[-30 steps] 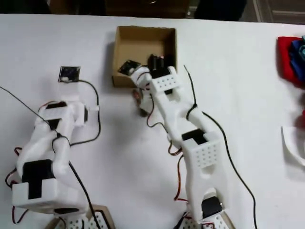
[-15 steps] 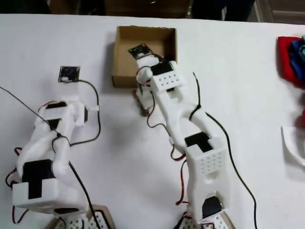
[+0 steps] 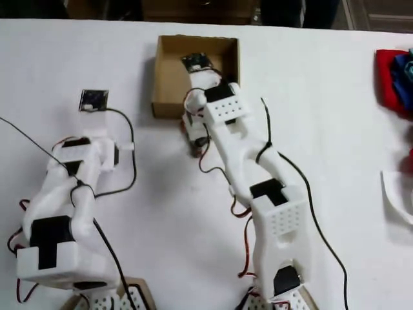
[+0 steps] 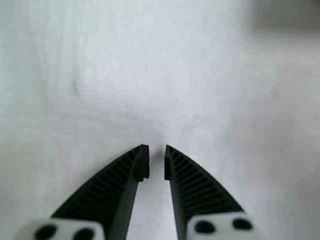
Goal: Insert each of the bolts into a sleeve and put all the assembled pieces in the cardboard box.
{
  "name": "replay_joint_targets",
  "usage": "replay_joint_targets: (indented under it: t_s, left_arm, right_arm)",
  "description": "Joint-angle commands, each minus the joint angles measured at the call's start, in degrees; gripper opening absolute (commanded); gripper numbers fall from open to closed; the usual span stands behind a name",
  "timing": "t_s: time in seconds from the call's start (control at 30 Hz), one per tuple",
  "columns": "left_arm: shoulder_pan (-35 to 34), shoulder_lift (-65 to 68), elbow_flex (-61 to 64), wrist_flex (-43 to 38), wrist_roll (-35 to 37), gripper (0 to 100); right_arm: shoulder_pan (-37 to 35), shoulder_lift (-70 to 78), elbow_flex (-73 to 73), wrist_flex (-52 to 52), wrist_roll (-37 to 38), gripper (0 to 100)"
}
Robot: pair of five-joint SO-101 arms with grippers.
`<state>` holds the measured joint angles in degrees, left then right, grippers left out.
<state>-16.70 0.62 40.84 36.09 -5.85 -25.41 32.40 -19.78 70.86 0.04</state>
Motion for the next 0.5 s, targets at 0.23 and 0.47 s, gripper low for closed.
replay_joint_targets:
  t_s: [0.23,0.47]
  left_arm:
    - [-0.4,-0.3,-2.4,0.1,0.2,8]
    - [-0.4,-0.3,-2.4,0.1,0.2,8]
  right_arm:
    - [-0.7,2.6,-1.1,-0.3,-6.9,15.8]
    - [-0.7,5.1,-1.1,-0.6,-9.1,15.7]
